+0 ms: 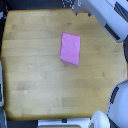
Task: Folding a cloth
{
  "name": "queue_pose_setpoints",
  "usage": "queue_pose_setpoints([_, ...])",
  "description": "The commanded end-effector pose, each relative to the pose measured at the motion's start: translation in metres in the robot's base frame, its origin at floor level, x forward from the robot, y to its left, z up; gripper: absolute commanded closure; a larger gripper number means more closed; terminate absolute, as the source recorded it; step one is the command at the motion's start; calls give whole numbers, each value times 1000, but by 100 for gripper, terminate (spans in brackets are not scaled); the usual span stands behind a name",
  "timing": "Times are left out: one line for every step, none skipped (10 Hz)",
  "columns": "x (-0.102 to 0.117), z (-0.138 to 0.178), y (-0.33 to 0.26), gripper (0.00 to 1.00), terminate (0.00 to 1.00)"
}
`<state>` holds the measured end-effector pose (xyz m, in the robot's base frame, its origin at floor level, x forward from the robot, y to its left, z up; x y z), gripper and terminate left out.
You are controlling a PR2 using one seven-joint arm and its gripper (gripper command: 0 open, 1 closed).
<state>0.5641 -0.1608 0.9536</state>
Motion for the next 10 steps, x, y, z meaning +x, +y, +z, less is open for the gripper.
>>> queue_pose_setpoints([35, 37, -129, 0, 0])
queue_pose_setpoints([39, 40, -144, 0, 0])
queue_pose_setpoints([46, 47, -171, 0, 0])
queue_pose_setpoints([52, 51, -189, 0, 0])
queue_pose_setpoints([52, 55, -206, 0, 0])
queue_pose_setpoints([52, 58, -219, 0, 0])
queue_pose_setpoints([52, 58, -224, 0, 0])
queue_pose_setpoints([50, 55, -231, 0, 0])
queue_pose_setpoints([47, 52, -235, 0, 0])
queue_pose_setpoints([41, 45, -244, 0, 100])
